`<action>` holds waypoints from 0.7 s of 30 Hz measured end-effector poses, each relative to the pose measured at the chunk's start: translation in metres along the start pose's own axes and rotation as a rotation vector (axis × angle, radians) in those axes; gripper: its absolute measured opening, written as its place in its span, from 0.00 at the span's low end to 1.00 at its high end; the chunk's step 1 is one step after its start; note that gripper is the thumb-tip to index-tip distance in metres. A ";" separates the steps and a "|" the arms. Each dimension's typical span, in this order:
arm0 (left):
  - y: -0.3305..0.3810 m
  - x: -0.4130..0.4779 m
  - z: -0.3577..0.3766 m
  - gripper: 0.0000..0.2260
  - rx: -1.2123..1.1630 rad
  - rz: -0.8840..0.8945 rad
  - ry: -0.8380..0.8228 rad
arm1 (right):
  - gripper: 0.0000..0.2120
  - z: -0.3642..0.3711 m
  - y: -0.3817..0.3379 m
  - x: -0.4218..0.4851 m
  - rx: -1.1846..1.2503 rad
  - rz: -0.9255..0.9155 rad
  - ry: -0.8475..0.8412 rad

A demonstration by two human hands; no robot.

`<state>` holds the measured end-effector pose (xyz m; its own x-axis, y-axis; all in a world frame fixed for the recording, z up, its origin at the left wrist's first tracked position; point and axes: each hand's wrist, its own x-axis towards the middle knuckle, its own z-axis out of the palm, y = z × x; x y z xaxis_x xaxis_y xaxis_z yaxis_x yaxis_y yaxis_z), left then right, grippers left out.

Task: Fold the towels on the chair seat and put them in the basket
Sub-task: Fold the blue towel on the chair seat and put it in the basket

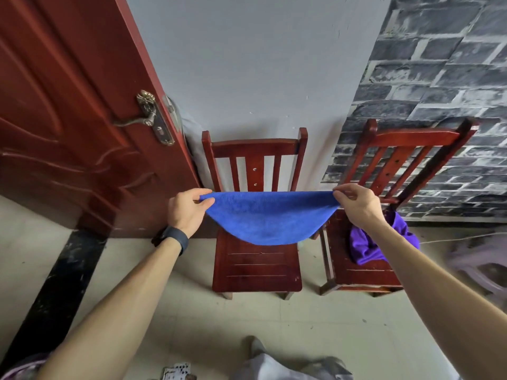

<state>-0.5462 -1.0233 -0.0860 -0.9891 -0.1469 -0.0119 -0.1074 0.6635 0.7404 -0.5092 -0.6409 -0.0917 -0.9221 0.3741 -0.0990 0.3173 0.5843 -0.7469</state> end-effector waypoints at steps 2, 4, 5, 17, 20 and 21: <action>-0.006 0.000 -0.002 0.13 0.023 -0.010 -0.080 | 0.10 0.005 0.000 -0.003 0.041 0.020 -0.027; -0.011 -0.002 -0.003 0.17 0.091 -0.001 -0.185 | 0.14 0.010 0.003 -0.009 0.018 0.023 -0.067; -0.015 -0.004 -0.002 0.19 0.156 0.023 -0.222 | 0.15 0.013 0.006 -0.013 -0.021 0.012 -0.077; -0.110 -0.061 0.011 0.08 0.564 0.201 -0.551 | 0.09 0.045 0.080 -0.099 -0.470 0.037 -0.235; -0.118 -0.057 0.008 0.06 0.548 0.097 -0.597 | 0.09 0.054 0.089 -0.097 -0.500 0.092 -0.349; -0.119 -0.054 0.009 0.06 0.527 0.049 -0.619 | 0.08 0.057 0.090 -0.093 -0.500 0.100 -0.373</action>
<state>-0.4810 -1.0877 -0.1792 -0.8538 0.2211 -0.4714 0.0566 0.9394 0.3381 -0.4071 -0.6637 -0.1870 -0.8693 0.2209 -0.4421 0.3879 0.8594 -0.3333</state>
